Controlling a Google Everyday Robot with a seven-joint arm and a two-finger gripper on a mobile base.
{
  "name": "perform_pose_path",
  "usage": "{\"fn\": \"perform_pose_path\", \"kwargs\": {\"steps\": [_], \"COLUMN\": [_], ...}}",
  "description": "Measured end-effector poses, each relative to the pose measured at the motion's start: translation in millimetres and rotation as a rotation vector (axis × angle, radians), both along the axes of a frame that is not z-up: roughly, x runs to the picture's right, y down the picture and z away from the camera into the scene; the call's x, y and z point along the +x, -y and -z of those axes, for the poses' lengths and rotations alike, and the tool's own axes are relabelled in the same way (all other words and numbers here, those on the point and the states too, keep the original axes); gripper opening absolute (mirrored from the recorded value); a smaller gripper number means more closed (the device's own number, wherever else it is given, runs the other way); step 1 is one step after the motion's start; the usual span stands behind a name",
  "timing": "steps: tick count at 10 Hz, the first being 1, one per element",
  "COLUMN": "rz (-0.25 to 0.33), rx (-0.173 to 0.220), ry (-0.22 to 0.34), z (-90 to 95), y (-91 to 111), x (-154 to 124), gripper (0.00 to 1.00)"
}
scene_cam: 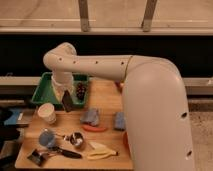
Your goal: Place eraser in paper cup
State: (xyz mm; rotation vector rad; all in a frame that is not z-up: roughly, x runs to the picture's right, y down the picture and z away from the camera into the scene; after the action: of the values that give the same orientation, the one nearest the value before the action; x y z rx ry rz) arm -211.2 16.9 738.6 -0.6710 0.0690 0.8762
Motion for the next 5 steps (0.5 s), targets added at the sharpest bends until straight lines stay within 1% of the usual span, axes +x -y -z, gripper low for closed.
{"fn": "perform_pose_path", "kwargs": {"steps": [1,3,5], "rz": [0.007,0.047,0.085], "rx": [0.023,0.083,0.12], "ry": [0.021,0.084,0.138], "z": [2.7,9.2,15.3], "y": [7.7,22.0,24.7], "x": [-11.2,-46.9,-76.8], "gripper": [0.0,0.0,0.0]}}
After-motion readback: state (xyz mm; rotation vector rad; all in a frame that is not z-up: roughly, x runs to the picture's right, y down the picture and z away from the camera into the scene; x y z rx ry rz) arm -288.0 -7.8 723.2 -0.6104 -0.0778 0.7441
